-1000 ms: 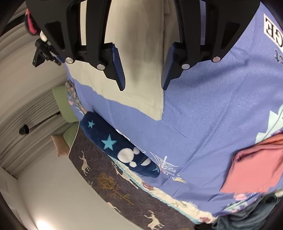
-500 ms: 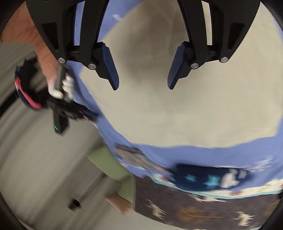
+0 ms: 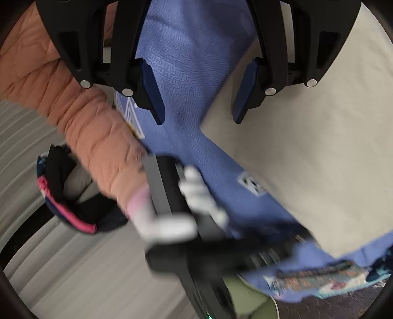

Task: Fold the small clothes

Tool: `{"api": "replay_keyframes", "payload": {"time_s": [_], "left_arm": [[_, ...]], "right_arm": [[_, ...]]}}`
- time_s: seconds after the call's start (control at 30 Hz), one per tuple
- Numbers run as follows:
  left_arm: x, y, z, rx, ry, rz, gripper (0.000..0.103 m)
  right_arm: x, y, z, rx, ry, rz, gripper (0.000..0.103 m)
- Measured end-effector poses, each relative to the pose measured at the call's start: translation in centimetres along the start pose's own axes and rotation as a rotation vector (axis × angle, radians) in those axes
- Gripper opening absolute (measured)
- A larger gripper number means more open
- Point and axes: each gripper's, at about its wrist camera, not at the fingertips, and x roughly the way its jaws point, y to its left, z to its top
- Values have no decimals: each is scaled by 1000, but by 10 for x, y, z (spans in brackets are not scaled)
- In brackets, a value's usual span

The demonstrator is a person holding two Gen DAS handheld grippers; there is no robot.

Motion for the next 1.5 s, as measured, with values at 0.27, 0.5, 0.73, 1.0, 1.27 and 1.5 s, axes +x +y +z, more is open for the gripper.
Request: {"api": "replay_keyframes", "payload": {"time_s": [0.27, 0.5, 0.73, 1.0, 1.27, 1.5], "left_arm": [[14, 5, 1, -22, -2, -19, 62], [12, 14, 5, -33, -6, -58, 63], [19, 16, 5, -17, -23, -142, 63], [15, 21, 0, 0, -45, -193, 64], [21, 10, 2, 27, -48, -170, 65], [24, 5, 1, 42, -52, -165, 65]], "right_arm": [[2, -2, 18, 9, -44, 131, 44], [14, -4, 21, 58, -21, 85, 24], [16, -28, 40, 157, -165, -49, 0], [16, -30, 22, 159, -23, 150, 17], [33, -4, 24, 84, 27, 150, 30], [15, -48, 26, 222, -118, 5, 0]]}}
